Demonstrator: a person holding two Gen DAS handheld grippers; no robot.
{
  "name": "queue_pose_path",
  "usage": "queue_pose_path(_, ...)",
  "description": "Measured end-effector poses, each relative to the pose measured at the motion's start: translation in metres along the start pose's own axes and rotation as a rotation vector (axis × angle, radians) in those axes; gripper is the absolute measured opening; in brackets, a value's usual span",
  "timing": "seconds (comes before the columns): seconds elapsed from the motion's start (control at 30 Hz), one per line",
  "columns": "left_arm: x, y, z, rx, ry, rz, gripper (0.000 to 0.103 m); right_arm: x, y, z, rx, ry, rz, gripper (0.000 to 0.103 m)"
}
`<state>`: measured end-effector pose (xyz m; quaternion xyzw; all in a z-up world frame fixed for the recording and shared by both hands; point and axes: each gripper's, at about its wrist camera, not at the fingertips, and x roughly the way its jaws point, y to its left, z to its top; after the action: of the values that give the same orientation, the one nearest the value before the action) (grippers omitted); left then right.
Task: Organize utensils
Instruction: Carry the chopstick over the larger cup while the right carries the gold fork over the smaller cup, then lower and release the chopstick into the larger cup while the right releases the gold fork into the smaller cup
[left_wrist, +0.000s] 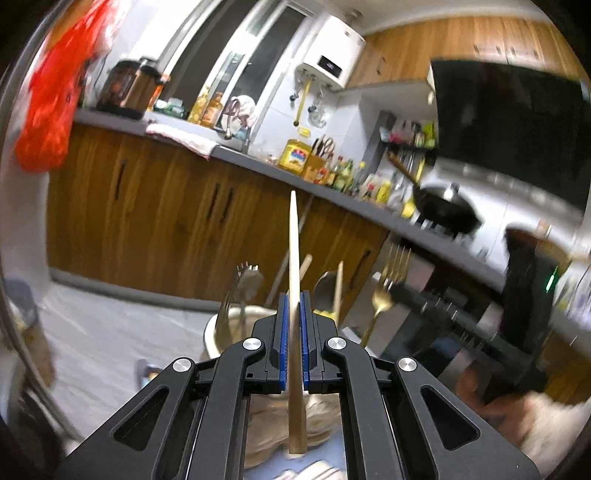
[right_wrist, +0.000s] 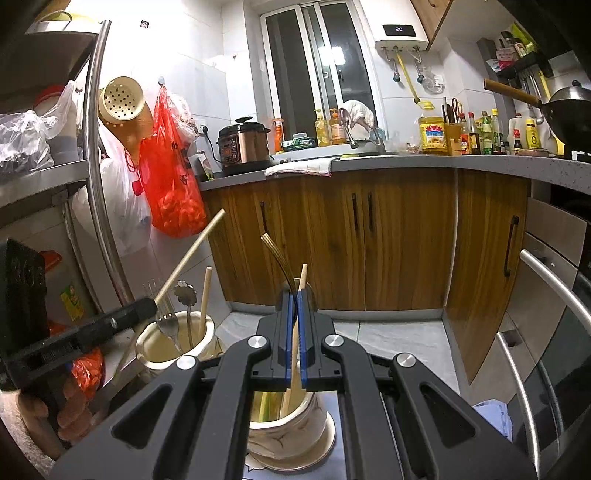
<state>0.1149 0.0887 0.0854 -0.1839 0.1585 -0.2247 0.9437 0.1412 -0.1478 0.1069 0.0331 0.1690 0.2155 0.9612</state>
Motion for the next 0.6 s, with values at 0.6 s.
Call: queue_pose_path(0.6,0.038,-0.014,0.003,0.105,-0.106,0.099,0.006,0.001,-0.002,0.001,0.000,-0.005,0.003,0.003)
